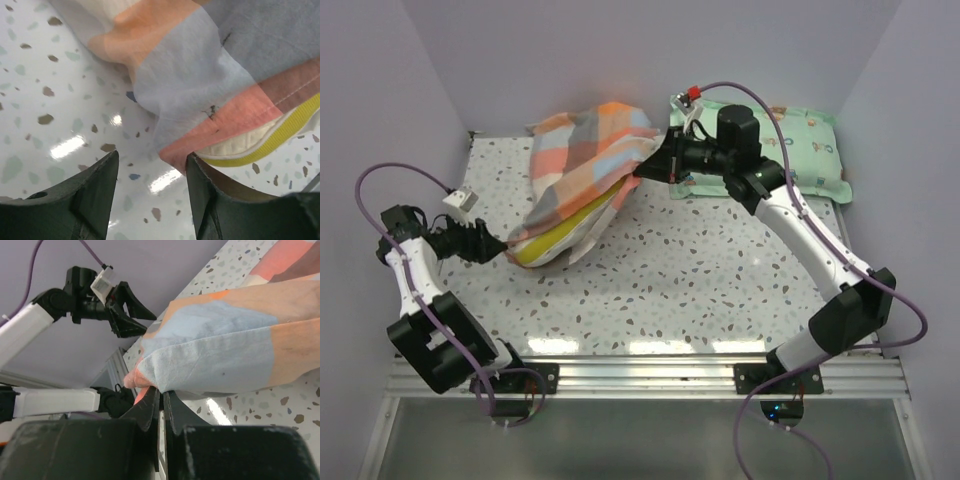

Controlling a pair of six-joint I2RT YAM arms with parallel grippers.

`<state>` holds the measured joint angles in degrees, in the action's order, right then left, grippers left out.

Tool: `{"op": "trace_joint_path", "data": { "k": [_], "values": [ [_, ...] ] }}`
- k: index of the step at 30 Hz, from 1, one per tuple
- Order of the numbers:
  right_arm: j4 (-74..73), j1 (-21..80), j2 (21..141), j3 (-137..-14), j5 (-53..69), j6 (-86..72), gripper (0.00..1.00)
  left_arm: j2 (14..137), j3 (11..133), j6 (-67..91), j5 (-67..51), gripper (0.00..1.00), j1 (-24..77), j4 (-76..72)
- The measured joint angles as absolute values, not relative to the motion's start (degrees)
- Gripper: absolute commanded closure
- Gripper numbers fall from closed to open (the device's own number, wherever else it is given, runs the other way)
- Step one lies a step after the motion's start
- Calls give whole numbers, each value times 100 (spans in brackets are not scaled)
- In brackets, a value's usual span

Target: Put the pillow into the pillowcase

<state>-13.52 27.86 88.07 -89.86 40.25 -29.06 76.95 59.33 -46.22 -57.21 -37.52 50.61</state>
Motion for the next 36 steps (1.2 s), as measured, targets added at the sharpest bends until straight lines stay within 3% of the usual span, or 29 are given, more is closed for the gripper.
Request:
{"op": "trace_joint_path", "data": {
  "k": [6, 13, 19, 36],
  "values": [
    [-1192, 2786, 8973, -8978, 4049, -3299, 100, 7170, 5098, -3948, -5579, 39, -3754, 4877],
    [-919, 2812, 9074, -8978, 4075, -3669, 100, 7303, 5089, -3494, -5262, 51, -3754, 4595],
    [-738, 2877, 9153, -9059, 4099, -3916, 100, 7279, 5089, -3391, -4860, 41, -3555, 4451],
    [-679, 3225, 9979, -10484, 3212, -4550, 100, 7570, 5127, -3258, -4663, 45, -3518, 4569]
  ]
}}
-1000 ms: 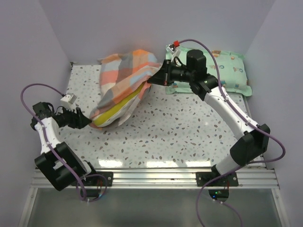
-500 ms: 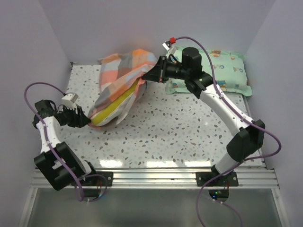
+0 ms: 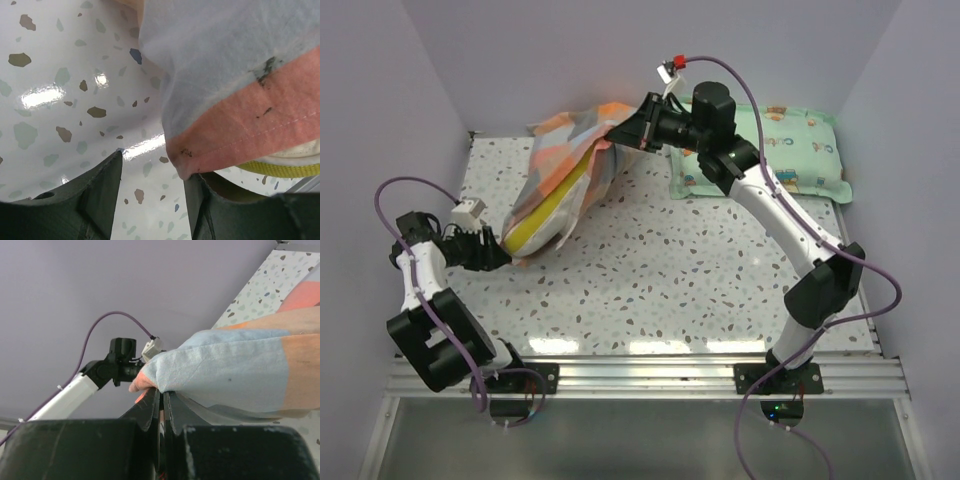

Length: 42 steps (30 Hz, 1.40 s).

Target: Put the pillow into the pillowcase

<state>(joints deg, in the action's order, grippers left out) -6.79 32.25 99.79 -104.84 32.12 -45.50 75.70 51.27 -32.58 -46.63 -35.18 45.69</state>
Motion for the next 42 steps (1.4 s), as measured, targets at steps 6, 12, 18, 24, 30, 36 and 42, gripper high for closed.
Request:
{"op": "trace_joint_path", "data": {
  "k": [6, 12, 18, 24, 30, 36, 42],
  "values": [
    [-591, 3247, 10025, -10586, 3089, -4764, 100, 7564, 5127, -3146, -4668, 43, -3518, 4536],
    [-462, 3321, 10025, -10586, 3092, -5002, 100, 7717, 5129, -2270, -4827, 44, -3503, 3920],
    [-421, 3345, 10025, -10602, 3096, -5183, 100, 8136, 5068, -1122, -4897, 100, -3402, 3085],
    [-687, 3179, 10031, -10892, 3168, -4847, 100, 8318, 6088, -932, -5207, 100, -3382, 3402],
    [-1175, 2088, 10012, -11515, 3286, -4338, 100, 8294, 9570, 257, -5645, 100, -3371, 2558],
    [-1149, 1219, 9655, -12223, 3310, -4180, 100, 7529, 10562, 2248, -5894, 100, -3214, 198],
    [-864, 1111, 8357, -11128, 3328, -4066, 100, 7177, 10597, 1789, -5380, 100, -2436, 478]
  ]
}}
